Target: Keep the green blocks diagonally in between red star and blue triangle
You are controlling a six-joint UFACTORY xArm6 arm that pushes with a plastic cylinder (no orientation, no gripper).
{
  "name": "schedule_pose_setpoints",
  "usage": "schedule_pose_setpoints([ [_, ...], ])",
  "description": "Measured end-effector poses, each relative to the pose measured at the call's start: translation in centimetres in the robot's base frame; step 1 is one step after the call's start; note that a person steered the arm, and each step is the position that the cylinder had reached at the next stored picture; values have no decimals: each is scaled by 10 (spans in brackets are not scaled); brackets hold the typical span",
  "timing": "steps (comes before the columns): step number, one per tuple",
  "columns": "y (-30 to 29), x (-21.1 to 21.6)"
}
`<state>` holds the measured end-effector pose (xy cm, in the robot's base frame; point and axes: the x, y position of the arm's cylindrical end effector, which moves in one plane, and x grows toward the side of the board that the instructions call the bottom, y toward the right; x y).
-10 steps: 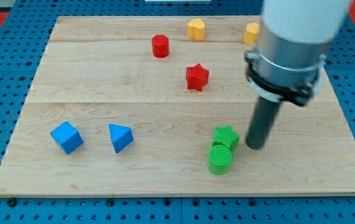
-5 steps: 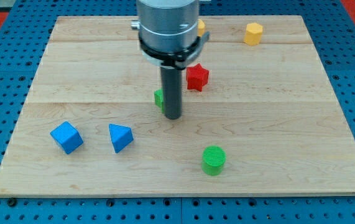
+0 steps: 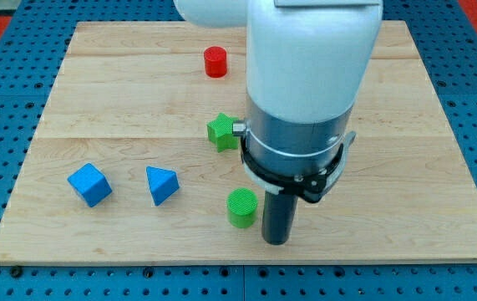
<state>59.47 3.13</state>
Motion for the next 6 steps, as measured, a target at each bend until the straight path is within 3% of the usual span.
schedule_pose_setpoints([
  [2,-67,-41],
  [4,-31,-32],
  [6,-51,-65],
])
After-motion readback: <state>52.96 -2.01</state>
